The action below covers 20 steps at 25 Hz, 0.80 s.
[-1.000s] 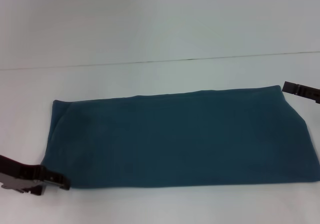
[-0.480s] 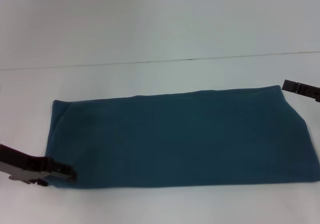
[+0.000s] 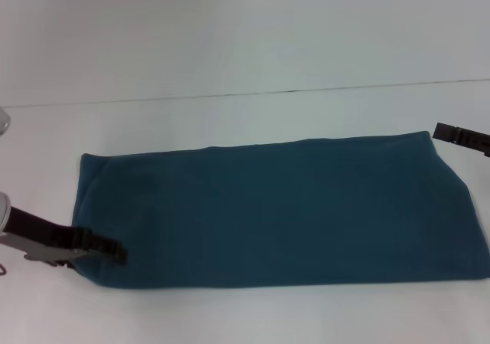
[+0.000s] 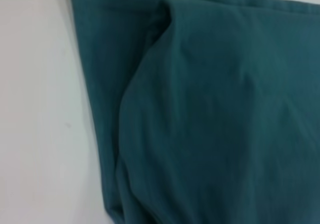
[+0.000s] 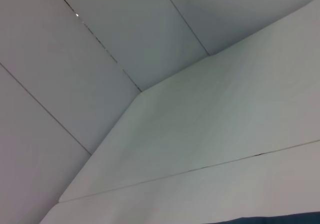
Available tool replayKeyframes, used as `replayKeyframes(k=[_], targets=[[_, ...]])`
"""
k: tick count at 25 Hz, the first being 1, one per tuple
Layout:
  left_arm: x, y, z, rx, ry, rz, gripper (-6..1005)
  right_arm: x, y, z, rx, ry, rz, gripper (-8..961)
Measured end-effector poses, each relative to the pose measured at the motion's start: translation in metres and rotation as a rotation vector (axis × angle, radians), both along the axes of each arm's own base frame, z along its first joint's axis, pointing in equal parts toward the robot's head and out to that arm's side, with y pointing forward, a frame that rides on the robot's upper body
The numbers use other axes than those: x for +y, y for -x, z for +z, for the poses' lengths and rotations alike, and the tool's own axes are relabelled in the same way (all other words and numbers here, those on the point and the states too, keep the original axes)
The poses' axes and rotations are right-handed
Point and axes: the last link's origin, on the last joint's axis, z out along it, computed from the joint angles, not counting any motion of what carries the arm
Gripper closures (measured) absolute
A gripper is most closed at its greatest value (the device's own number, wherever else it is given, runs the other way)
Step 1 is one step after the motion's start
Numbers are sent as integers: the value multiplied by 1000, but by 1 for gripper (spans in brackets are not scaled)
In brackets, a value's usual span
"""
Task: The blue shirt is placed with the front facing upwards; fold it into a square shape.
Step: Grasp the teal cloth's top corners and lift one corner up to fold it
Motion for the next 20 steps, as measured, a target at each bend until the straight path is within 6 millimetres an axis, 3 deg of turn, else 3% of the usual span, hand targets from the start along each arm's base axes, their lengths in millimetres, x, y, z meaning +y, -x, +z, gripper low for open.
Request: replayKeyframes(k=[20], targets=[[5, 2, 3, 20, -35, -21, 235, 1, 1, 0, 0, -2, 1, 409]])
